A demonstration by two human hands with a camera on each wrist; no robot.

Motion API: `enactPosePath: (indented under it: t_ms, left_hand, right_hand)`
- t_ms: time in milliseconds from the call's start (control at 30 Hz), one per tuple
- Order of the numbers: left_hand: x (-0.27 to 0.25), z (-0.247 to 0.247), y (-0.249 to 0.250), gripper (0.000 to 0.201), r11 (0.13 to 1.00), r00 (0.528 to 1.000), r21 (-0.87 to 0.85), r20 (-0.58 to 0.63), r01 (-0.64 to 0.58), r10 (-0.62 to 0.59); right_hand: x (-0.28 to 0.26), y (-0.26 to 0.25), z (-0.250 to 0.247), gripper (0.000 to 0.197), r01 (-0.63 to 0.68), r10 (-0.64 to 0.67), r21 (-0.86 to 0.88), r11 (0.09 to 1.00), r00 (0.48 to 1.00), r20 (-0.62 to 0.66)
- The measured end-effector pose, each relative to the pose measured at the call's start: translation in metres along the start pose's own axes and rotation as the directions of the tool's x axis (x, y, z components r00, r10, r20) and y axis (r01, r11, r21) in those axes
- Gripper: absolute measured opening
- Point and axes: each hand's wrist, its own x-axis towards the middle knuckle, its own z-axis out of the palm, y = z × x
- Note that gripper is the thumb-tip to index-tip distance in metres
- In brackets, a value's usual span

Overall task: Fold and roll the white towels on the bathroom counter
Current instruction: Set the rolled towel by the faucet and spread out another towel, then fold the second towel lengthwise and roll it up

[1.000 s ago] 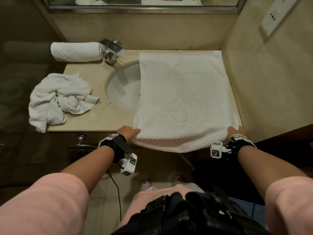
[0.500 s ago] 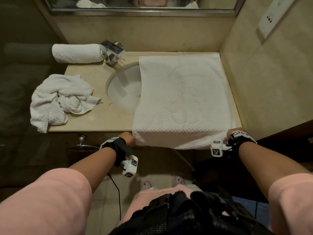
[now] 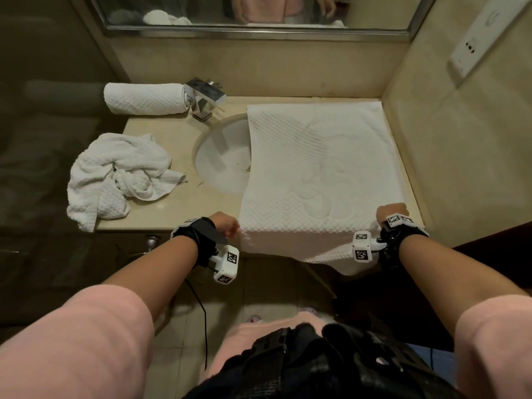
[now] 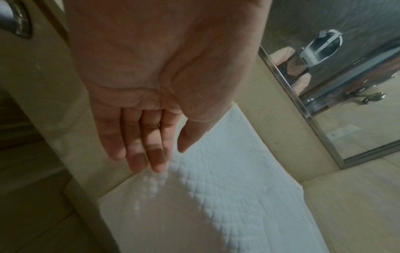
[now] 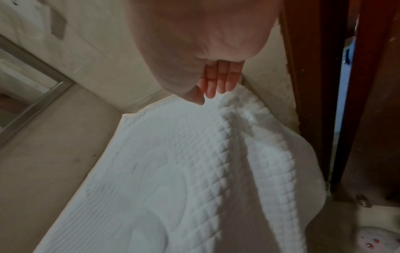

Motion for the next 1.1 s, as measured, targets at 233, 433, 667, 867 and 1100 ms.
enactPosePath:
  t_ms: [233, 433, 667, 867, 1100]
  left_hand:
    - [-0.002, -0.03, 0.033, 0.021, 0.966, 1.0, -0.258, 0.0, -0.02, 0.02]
    - [0.001, -0.05, 0.065, 0.021, 0.944, 0.998, -0.328, -0.053, -0.041, 0.025]
    - [0.026, -0.064, 0.105, 0.018, 0.907, 0.99, -0.415, -0.139, -0.071, 0.013]
    - [0.046, -0.065, 0.139, 0.016, 0.86, 0.978, -0.499, -0.21, -0.108, 0.0]
    - [0.071, -0.066, 0.164, 0.021, 0.828, 0.985, -0.559, -0.16, -0.037, -0.064]
  right_hand:
    - [-0.007, -0.055, 0.036, 0.008, 0.14, -0.134, -0.091, 0.986, 0.988, 0.071]
    - [-0.016, -0.095, 0.052, 0.004, 0.245, -0.229, -0.082, 0.966, 0.959, 0.164]
    - [0.007, -0.144, 0.06, 0.014, 0.246, -0.243, 0.026, 0.969, 0.927, 0.286]
    - [0.031, -0.179, 0.079, 0.02, 0.243, -0.252, 0.078, 0.967, 0.866, 0.431]
    - [0.014, -0.206, 0.113, 0.027, 0.243, -0.162, -0.056, 0.968, 0.784, 0.6]
